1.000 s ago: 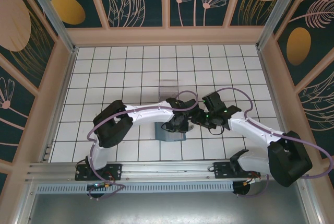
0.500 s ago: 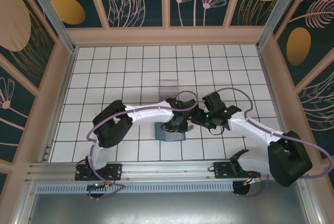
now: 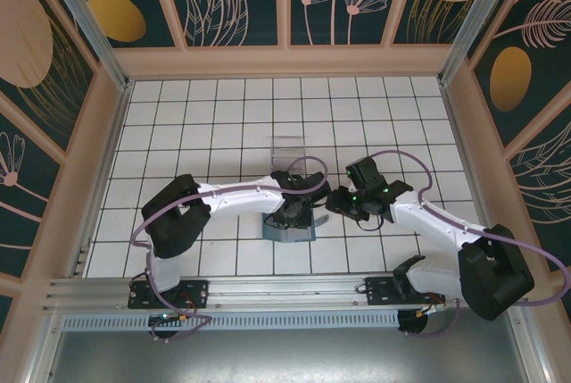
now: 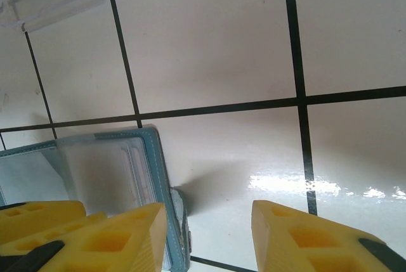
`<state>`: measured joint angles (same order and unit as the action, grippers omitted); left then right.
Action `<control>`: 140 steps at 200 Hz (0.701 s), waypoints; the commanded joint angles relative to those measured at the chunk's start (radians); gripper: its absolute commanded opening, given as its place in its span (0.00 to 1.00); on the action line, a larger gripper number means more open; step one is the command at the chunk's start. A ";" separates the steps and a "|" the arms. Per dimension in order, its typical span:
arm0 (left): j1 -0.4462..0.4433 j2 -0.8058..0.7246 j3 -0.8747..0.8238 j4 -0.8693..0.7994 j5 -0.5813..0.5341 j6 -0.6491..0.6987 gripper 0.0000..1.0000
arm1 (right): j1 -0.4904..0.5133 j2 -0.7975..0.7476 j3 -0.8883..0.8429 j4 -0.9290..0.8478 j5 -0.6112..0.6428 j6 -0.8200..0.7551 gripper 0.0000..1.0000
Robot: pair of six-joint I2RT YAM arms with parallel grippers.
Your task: Take the credit cards out of the card holder
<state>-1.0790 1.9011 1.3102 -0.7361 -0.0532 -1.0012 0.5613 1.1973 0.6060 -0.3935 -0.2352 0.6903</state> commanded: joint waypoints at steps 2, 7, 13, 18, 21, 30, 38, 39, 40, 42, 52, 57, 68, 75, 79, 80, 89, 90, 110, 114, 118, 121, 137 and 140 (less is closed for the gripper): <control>0.010 -0.047 -0.025 0.014 -0.019 -0.020 0.33 | -0.008 -0.021 0.026 -0.015 -0.016 0.022 0.41; 0.010 -0.048 -0.030 0.015 -0.018 -0.020 0.33 | -0.005 -0.022 0.029 -0.015 -0.018 0.026 0.41; 0.011 -0.050 -0.035 0.017 -0.018 -0.020 0.33 | -0.002 -0.020 0.033 -0.015 -0.022 0.029 0.41; 0.014 -0.051 -0.041 0.018 -0.018 -0.021 0.33 | 0.001 -0.020 0.035 -0.013 -0.025 0.031 0.41; 0.014 -0.051 -0.045 0.021 -0.017 -0.021 0.33 | 0.002 -0.021 0.037 -0.014 -0.026 0.033 0.40; 0.014 -0.055 -0.055 0.028 -0.015 -0.020 0.32 | 0.009 -0.019 0.043 -0.010 -0.032 0.037 0.40; 0.015 -0.062 -0.068 0.039 -0.011 -0.023 0.32 | 0.015 -0.017 0.046 -0.007 -0.038 0.043 0.40; 0.016 -0.063 -0.069 0.040 -0.010 -0.024 0.32 | 0.016 -0.016 0.047 -0.006 -0.039 0.043 0.40; 0.016 -0.064 -0.071 0.042 -0.009 -0.025 0.32 | 0.016 -0.016 0.047 -0.006 -0.040 0.043 0.40; 0.016 -0.066 -0.074 0.046 -0.006 -0.024 0.33 | 0.018 -0.015 0.049 -0.005 -0.041 0.043 0.40; 0.017 -0.075 -0.077 0.065 0.007 -0.022 0.34 | 0.027 -0.009 0.053 -0.002 -0.041 0.049 0.40; 0.017 -0.075 -0.071 0.069 0.011 -0.021 0.34 | 0.031 -0.006 0.055 -0.004 -0.040 0.051 0.40; 0.017 -0.071 -0.049 0.072 0.024 -0.016 0.35 | 0.037 -0.001 0.058 -0.002 -0.034 0.054 0.40; 0.016 -0.060 -0.034 0.067 0.028 -0.011 0.35 | 0.038 0.001 0.058 -0.002 -0.030 0.052 0.40; 0.016 -0.052 -0.025 0.060 0.030 -0.006 0.36 | 0.038 0.002 0.058 -0.003 -0.028 0.055 0.40; 0.016 -0.050 -0.023 0.059 0.030 -0.006 0.36 | 0.038 0.002 0.058 -0.002 -0.028 0.055 0.40; 0.015 -0.033 -0.009 0.049 0.032 0.002 0.37 | 0.038 0.001 0.058 -0.002 -0.023 0.055 0.40; 0.014 -0.030 -0.007 0.048 0.033 0.002 0.37 | 0.038 0.001 0.058 -0.003 -0.023 0.055 0.40; 0.014 -0.002 0.005 0.046 0.045 0.006 0.38 | 0.038 -0.006 0.058 -0.010 -0.011 0.055 0.40; 0.013 0.004 0.009 0.046 0.048 0.008 0.38 | 0.038 -0.008 0.059 -0.013 -0.010 0.054 0.40; 0.012 0.009 0.013 0.044 0.049 0.010 0.38 | 0.038 -0.010 0.060 -0.013 -0.008 0.053 0.40; 0.012 0.011 0.016 0.044 0.051 0.011 0.39 | 0.038 -0.011 0.060 -0.014 -0.006 0.053 0.40; 0.007 0.027 0.035 0.036 0.053 0.016 0.40 | 0.038 -0.015 0.058 -0.017 -0.001 0.052 0.40; 0.005 0.031 0.037 0.035 0.053 0.016 0.40 | 0.037 -0.015 0.058 -0.016 -0.001 0.053 0.40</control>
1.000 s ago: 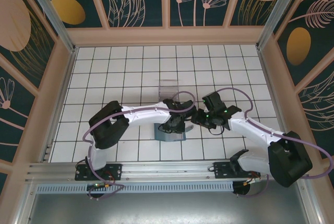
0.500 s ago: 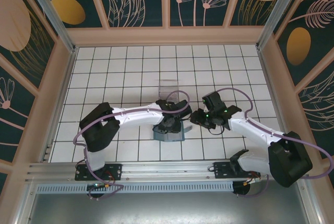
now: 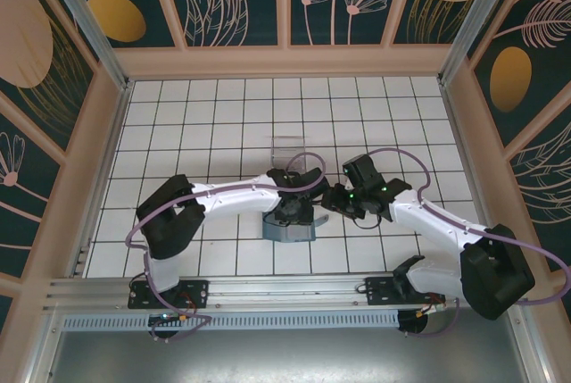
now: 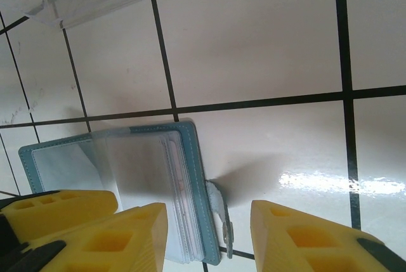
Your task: Take the credit cards out of the card holder
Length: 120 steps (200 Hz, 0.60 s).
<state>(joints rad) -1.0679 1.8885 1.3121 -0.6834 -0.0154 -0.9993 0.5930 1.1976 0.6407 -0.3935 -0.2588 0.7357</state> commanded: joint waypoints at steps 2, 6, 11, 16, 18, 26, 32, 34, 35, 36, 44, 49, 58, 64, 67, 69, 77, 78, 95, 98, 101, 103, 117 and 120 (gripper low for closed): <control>-0.007 0.045 0.037 -0.020 0.015 0.014 0.41 | 0.005 -0.016 0.022 -0.016 0.023 0.008 0.40; -0.007 0.052 0.040 -0.023 0.015 0.017 0.41 | 0.005 -0.016 0.022 -0.016 0.023 0.007 0.40; -0.007 0.060 0.042 -0.026 0.015 0.020 0.41 | 0.004 -0.016 0.022 -0.015 0.022 0.008 0.40; -0.008 0.066 0.044 -0.031 0.017 0.021 0.41 | 0.005 -0.015 0.021 -0.015 0.021 0.008 0.40; -0.009 0.070 0.044 -0.032 0.016 0.021 0.41 | 0.005 -0.015 0.020 -0.015 0.021 0.008 0.40; -0.009 0.080 0.043 -0.034 0.018 0.025 0.42 | 0.005 -0.016 0.017 -0.014 0.020 0.007 0.40; -0.010 0.088 0.040 -0.034 0.021 0.027 0.42 | 0.005 -0.015 0.015 -0.013 0.021 0.006 0.40; -0.010 0.090 0.040 -0.033 0.021 0.028 0.43 | 0.005 -0.016 0.014 -0.013 0.020 0.007 0.40; -0.010 0.091 0.039 -0.032 0.022 0.028 0.43 | 0.005 -0.016 0.014 -0.013 0.021 0.006 0.40; -0.010 0.091 0.038 -0.033 0.023 0.027 0.43 | 0.005 -0.016 0.014 -0.013 0.021 0.006 0.40; -0.010 0.102 0.034 -0.028 0.028 0.030 0.43 | 0.004 -0.016 0.012 -0.012 0.021 0.007 0.40; -0.010 0.109 0.032 -0.027 0.030 0.030 0.43 | 0.005 -0.016 0.011 -0.011 0.021 0.007 0.40; -0.010 0.116 0.028 -0.028 0.032 0.031 0.43 | 0.005 -0.015 0.008 -0.009 0.021 0.006 0.40; -0.010 0.120 0.026 -0.028 0.033 0.033 0.43 | 0.004 -0.015 0.007 -0.009 0.021 0.008 0.40; -0.010 0.120 0.024 -0.027 0.032 0.033 0.43 | 0.005 -0.015 0.007 -0.008 0.021 0.008 0.40; -0.010 0.120 0.023 -0.028 0.032 0.032 0.43 | 0.004 -0.016 0.007 -0.008 0.021 0.007 0.40; -0.009 0.122 0.020 -0.027 0.030 0.032 0.41 | 0.004 -0.016 0.004 -0.009 0.021 0.008 0.40; -0.009 0.122 0.020 -0.027 0.030 0.033 0.41 | 0.005 -0.015 0.004 -0.008 0.021 0.008 0.40; -0.010 0.123 0.016 -0.026 0.032 0.034 0.37 | 0.005 -0.015 0.004 -0.007 0.021 0.008 0.40; -0.010 0.123 0.015 -0.025 0.034 0.034 0.36 | 0.005 -0.016 0.004 -0.006 0.021 0.009 0.40; -0.010 0.124 0.015 -0.024 0.034 0.034 0.36 | 0.005 -0.015 0.004 -0.006 0.021 0.008 0.40; -0.010 0.123 0.014 -0.023 0.035 0.034 0.35 | 0.004 -0.014 0.004 -0.005 0.021 0.008 0.40; -0.010 0.122 0.008 -0.018 0.035 0.036 0.33 | 0.004 -0.013 0.007 -0.008 0.022 0.008 0.40; -0.009 0.123 0.006 -0.018 0.035 0.036 0.33 | 0.005 -0.013 0.007 -0.008 0.023 0.008 0.40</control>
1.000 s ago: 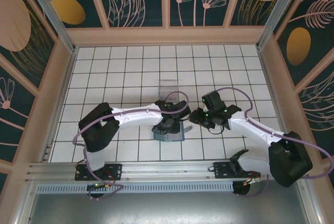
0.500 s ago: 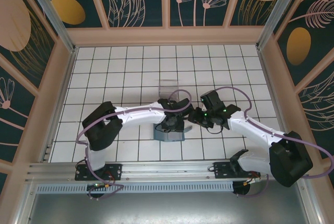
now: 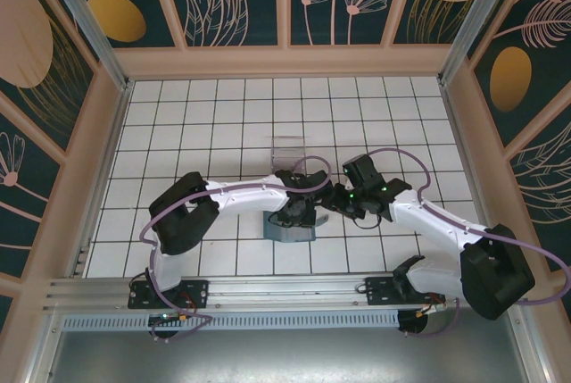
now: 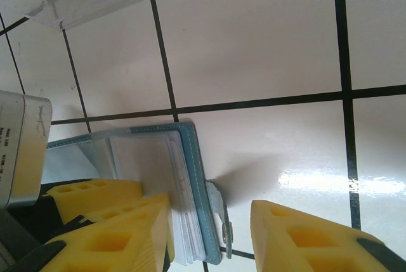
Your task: Take the credit cards out of the card holder
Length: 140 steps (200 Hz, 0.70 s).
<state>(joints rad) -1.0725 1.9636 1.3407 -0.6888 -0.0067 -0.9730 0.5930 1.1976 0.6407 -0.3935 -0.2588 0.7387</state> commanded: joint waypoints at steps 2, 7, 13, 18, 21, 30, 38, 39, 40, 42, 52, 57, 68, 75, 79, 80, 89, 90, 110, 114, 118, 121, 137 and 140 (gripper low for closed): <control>-0.006 0.046 -0.023 -0.011 0.027 0.009 0.32 | 0.004 -0.013 0.007 -0.008 0.023 0.004 0.40; -0.006 0.044 -0.025 -0.012 0.024 0.009 0.31 | 0.005 -0.013 0.008 -0.008 0.023 0.005 0.40; -0.006 0.040 -0.029 -0.009 0.022 0.009 0.29 | 0.004 -0.012 0.009 -0.010 0.023 0.005 0.40; -0.006 0.036 -0.033 -0.006 0.019 0.009 0.27 | 0.004 -0.012 0.010 -0.010 0.022 0.004 0.40; -0.006 0.033 -0.034 -0.004 0.017 0.008 0.26 | 0.005 -0.012 0.011 -0.011 0.023 0.005 0.40; -0.006 0.023 -0.042 0.004 0.010 0.006 0.23 | 0.004 -0.010 0.013 -0.012 0.023 0.005 0.40; -0.006 0.014 -0.051 0.010 0.007 0.004 0.22 | 0.004 -0.010 0.015 -0.013 0.023 0.005 0.40; -0.005 0.012 -0.053 0.012 0.007 0.005 0.22 | 0.004 -0.009 0.015 -0.013 0.023 0.004 0.40; -0.005 0.011 -0.055 0.014 0.007 0.005 0.21 | 0.004 -0.009 0.016 -0.013 0.023 0.004 0.40; -0.004 0.009 -0.057 0.016 0.007 0.004 0.21 | 0.005 -0.009 0.016 -0.013 0.023 0.005 0.40; -0.004 -0.003 -0.071 0.028 0.005 0.001 0.19 | 0.005 -0.009 0.017 -0.014 0.023 0.005 0.40; -0.002 -0.007 -0.077 0.033 0.004 0.000 0.18 | 0.004 -0.009 0.019 -0.016 0.022 0.004 0.40; -0.003 -0.019 -0.086 0.038 -0.002 -0.001 0.16 | 0.006 -0.010 0.022 -0.018 0.023 0.006 0.40; -0.001 -0.028 -0.092 0.042 -0.007 -0.003 0.14 | 0.007 -0.010 0.022 -0.018 0.020 0.008 0.40; 0.000 -0.034 -0.094 0.043 -0.012 -0.004 0.14 | 0.008 -0.009 0.023 -0.018 0.020 0.008 0.40; 0.001 -0.036 -0.096 0.043 -0.013 -0.004 0.14 | 0.007 -0.010 0.023 -0.018 0.020 0.009 0.40; 0.004 -0.056 -0.106 0.050 -0.023 -0.006 0.12 | 0.012 -0.009 0.026 -0.019 0.018 0.012 0.40; 0.004 -0.059 -0.108 0.051 -0.023 -0.007 0.12 | 0.012 -0.010 0.027 -0.019 0.018 0.013 0.40; 0.015 -0.115 -0.150 0.092 -0.032 -0.014 0.10 | 0.024 -0.011 0.034 -0.019 0.016 0.023 0.40; 0.018 -0.129 -0.161 0.105 -0.030 -0.018 0.10 | 0.026 -0.011 0.035 -0.018 0.014 0.024 0.40; 0.021 -0.142 -0.175 0.120 -0.028 -0.021 0.09 | 0.030 -0.011 0.037 -0.016 0.012 0.027 0.40; 0.024 -0.152 -0.187 0.133 -0.026 -0.022 0.09 | 0.032 -0.011 0.038 -0.015 0.011 0.029 0.40; 0.038 -0.206 -0.253 0.214 0.002 -0.036 0.09 | 0.043 -0.006 0.046 -0.006 0.004 0.039 0.40; 0.040 -0.216 -0.267 0.232 0.009 -0.037 0.09 | 0.045 -0.005 0.046 -0.003 0.002 0.041 0.40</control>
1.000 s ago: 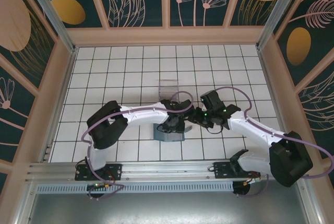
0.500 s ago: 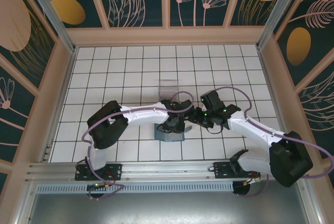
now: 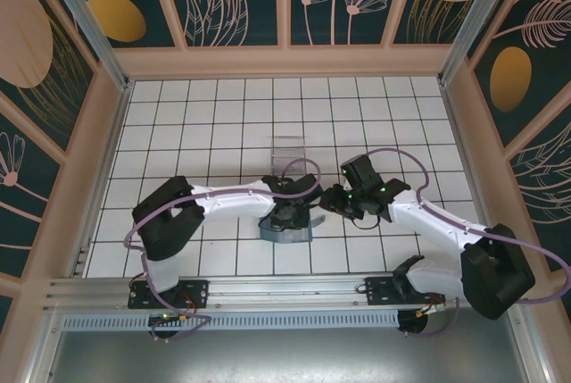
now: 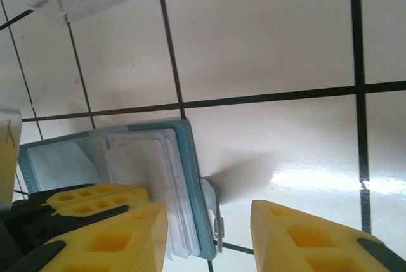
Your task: Take the credit cards out of the card holder
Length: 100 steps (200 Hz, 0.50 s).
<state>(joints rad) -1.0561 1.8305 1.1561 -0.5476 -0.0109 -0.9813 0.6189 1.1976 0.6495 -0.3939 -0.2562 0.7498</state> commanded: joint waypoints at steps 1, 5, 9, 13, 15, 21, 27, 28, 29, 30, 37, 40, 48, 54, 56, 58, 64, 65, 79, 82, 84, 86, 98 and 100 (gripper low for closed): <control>0.024 -0.086 -0.086 0.094 0.014 -0.029 0.09 | 0.021 -0.005 0.038 -0.002 -0.003 0.031 0.40; 0.029 -0.099 -0.104 0.118 0.027 -0.032 0.09 | 0.022 -0.003 0.041 0.001 -0.007 0.033 0.40; 0.034 -0.110 -0.121 0.142 0.039 -0.034 0.09 | 0.025 0.001 0.043 0.002 -0.009 0.036 0.40; 0.039 -0.111 -0.139 0.163 0.049 -0.037 0.09 | 0.029 0.003 0.045 0.005 -0.012 0.037 0.40; 0.042 -0.124 -0.148 0.173 0.053 -0.039 0.09 | 0.032 0.003 0.047 0.007 -0.013 0.038 0.40; 0.047 -0.152 -0.171 0.204 0.067 -0.045 0.09 | 0.036 0.008 0.051 0.011 -0.018 0.042 0.40; 0.053 -0.167 -0.200 0.232 0.078 -0.047 0.09 | 0.041 0.013 0.053 0.017 -0.023 0.045 0.40; 0.054 -0.170 -0.206 0.237 0.080 -0.048 0.09 | 0.042 0.014 0.054 0.018 -0.024 0.046 0.40; 0.056 -0.172 -0.212 0.242 0.083 -0.048 0.09 | 0.043 0.014 0.054 0.019 -0.026 0.046 0.40; 0.057 -0.174 -0.216 0.247 0.084 -0.049 0.09 | 0.043 0.015 0.054 0.020 -0.027 0.047 0.40; 0.063 -0.189 -0.244 0.278 0.099 -0.051 0.09 | 0.047 0.020 0.055 0.029 -0.034 0.052 0.40; 0.065 -0.196 -0.253 0.290 0.105 -0.051 0.09 | 0.049 0.022 0.055 0.033 -0.037 0.054 0.40; 0.071 -0.213 -0.277 0.324 0.121 -0.050 0.09 | 0.053 0.029 0.056 0.045 -0.048 0.060 0.40; 0.074 -0.226 -0.296 0.352 0.133 -0.049 0.09 | 0.054 0.035 0.055 0.052 -0.055 0.064 0.40; 0.075 -0.230 -0.302 0.361 0.137 -0.047 0.09 | 0.056 0.036 0.056 0.054 -0.056 0.065 0.40; 0.076 -0.233 -0.306 0.370 0.140 -0.046 0.09 | 0.055 0.038 0.057 0.056 -0.057 0.065 0.40; 0.079 -0.243 -0.321 0.393 0.151 -0.041 0.09 | 0.056 0.043 0.059 0.061 -0.060 0.069 0.40; 0.079 -0.244 -0.322 0.398 0.153 -0.041 0.09 | 0.056 0.045 0.059 0.063 -0.061 0.069 0.40; 0.085 -0.262 -0.349 0.445 0.177 -0.033 0.08 | 0.061 0.052 0.062 0.076 -0.067 0.077 0.40; 0.084 -0.264 -0.352 0.455 0.182 -0.030 0.08 | 0.060 0.053 0.062 0.079 -0.069 0.077 0.40; 0.085 -0.265 -0.355 0.462 0.185 -0.027 0.08 | 0.061 0.054 0.062 0.080 -0.070 0.078 0.40; 0.085 -0.268 -0.357 0.469 0.190 -0.026 0.08 | 0.060 0.056 0.062 0.081 -0.070 0.079 0.40; 0.087 -0.275 -0.370 0.502 0.209 -0.018 0.08 | 0.061 0.059 0.059 0.095 -0.077 0.086 0.40; 0.087 -0.275 -0.372 0.507 0.213 -0.019 0.08 | 0.061 0.060 0.059 0.097 -0.079 0.089 0.40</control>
<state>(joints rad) -0.9749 1.5864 0.8085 -0.1722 0.1349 -1.0145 0.6716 1.2442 0.6807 -0.3393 -0.3096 0.8101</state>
